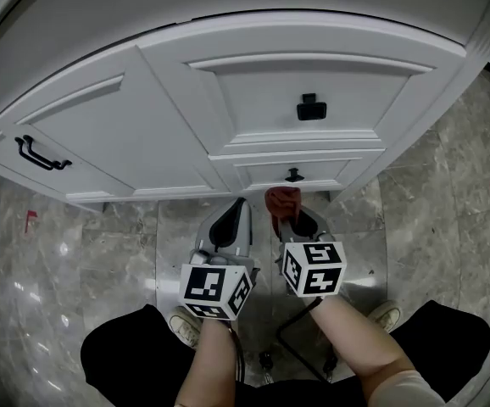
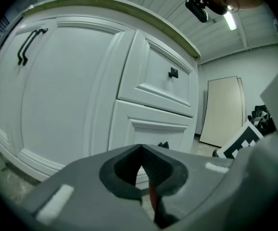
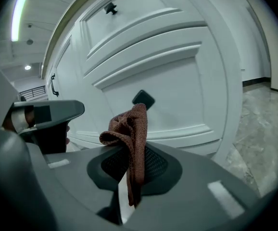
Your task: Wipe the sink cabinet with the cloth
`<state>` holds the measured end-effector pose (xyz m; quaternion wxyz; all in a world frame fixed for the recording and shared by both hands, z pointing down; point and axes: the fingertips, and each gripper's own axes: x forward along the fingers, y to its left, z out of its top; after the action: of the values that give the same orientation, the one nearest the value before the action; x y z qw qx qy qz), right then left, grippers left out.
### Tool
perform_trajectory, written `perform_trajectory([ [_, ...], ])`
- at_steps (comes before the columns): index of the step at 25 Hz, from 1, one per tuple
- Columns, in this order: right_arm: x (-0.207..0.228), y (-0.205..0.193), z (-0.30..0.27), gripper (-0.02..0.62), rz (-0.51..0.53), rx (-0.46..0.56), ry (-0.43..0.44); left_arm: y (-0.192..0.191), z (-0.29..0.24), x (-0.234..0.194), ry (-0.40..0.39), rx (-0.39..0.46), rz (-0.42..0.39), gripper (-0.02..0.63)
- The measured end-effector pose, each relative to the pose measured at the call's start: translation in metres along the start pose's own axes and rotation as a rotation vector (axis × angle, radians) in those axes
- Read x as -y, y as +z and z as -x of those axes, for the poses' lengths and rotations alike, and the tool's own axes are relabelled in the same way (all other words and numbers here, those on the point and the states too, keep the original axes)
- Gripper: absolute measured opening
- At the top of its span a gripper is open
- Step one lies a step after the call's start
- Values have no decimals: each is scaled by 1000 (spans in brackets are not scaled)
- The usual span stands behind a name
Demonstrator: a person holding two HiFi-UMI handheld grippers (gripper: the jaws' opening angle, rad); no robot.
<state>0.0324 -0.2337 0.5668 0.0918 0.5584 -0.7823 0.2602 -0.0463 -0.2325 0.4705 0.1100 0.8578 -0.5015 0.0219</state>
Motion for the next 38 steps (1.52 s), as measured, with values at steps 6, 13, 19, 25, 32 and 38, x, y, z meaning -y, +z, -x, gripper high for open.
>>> perform_trajectory([
  [6,-54,-6,-33,78,48,-9,81,4,29,-46,81,6,8,0],
  [13,-77,-12,-67,78,51,-6,78,-8,49,-78,120,-13,20,0],
  [19,-71,-7,-76,78,57,21,54,-11,55,-86,123,-13,32,0],
  [25,-49,-6,-69,78,66,36,27,-14,47,-76,100,-19,27,0],
  [32,-13,1,-55,78,46,53,-14,-18,29,-52,53,-36,11,0],
  [38,19,6,-41,80,35,65,-50,-21,11,-27,8,-49,-8,0],
])
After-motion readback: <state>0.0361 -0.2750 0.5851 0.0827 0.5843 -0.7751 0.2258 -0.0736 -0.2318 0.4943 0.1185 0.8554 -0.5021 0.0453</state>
